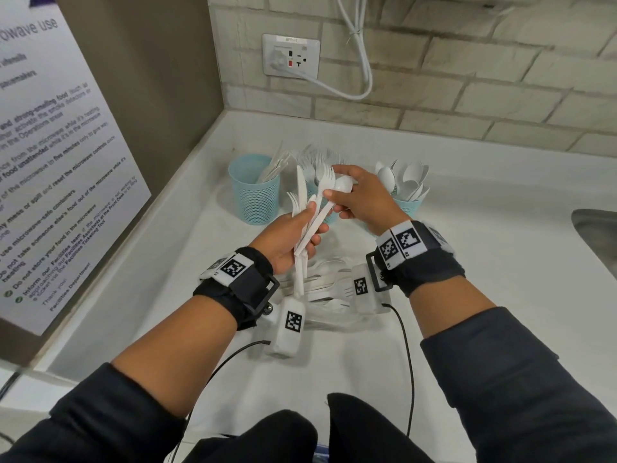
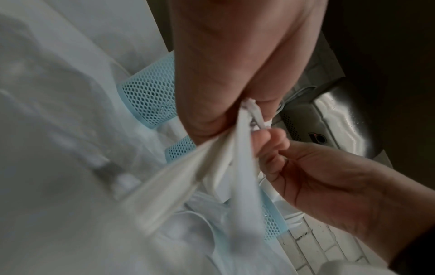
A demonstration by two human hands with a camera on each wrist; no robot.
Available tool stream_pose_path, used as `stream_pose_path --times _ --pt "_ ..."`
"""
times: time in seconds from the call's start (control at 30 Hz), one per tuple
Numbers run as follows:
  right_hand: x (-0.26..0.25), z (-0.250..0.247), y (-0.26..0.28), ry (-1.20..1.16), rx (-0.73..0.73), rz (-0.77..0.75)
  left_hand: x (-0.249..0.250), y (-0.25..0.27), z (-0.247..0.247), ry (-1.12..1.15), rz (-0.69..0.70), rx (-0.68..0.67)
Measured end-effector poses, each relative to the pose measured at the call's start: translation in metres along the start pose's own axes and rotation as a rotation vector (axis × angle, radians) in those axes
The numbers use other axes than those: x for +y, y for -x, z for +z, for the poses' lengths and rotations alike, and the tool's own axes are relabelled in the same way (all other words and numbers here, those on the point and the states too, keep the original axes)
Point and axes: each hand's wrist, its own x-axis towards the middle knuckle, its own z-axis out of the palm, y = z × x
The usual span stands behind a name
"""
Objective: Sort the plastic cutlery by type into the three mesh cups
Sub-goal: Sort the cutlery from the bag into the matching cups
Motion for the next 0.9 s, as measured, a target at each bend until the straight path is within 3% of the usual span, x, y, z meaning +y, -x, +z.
stream_pose_path --times 0.37,0.53,0.67,0.77,0.9 --pt "-0.003 -0.013 -0.003 -0.097 0.17 -0.048 -0.002 -0.001 -0.003 0.027 0.007 -0.024" --pt "-0.021 -0.042 -0.005 -0.124 0.709 -0.262 0.0 -0.002 -0.001 -0.008 0.038 0.018" --pt "-0.036 -0.075 0.0 0.113 1.032 -0.44 0.0 -0.005 0.0 -0.022 0.048 0.019" --pt "-0.032 -0.086 0.0 0.413 1.056 -0.396 0.0 -0.007 0.002 -0.046 0.043 0.009" --pt "-0.01 -0.089 -0.002 0.666 0.925 -0.313 0.001 -0.008 0.004 -0.059 0.018 -0.02"
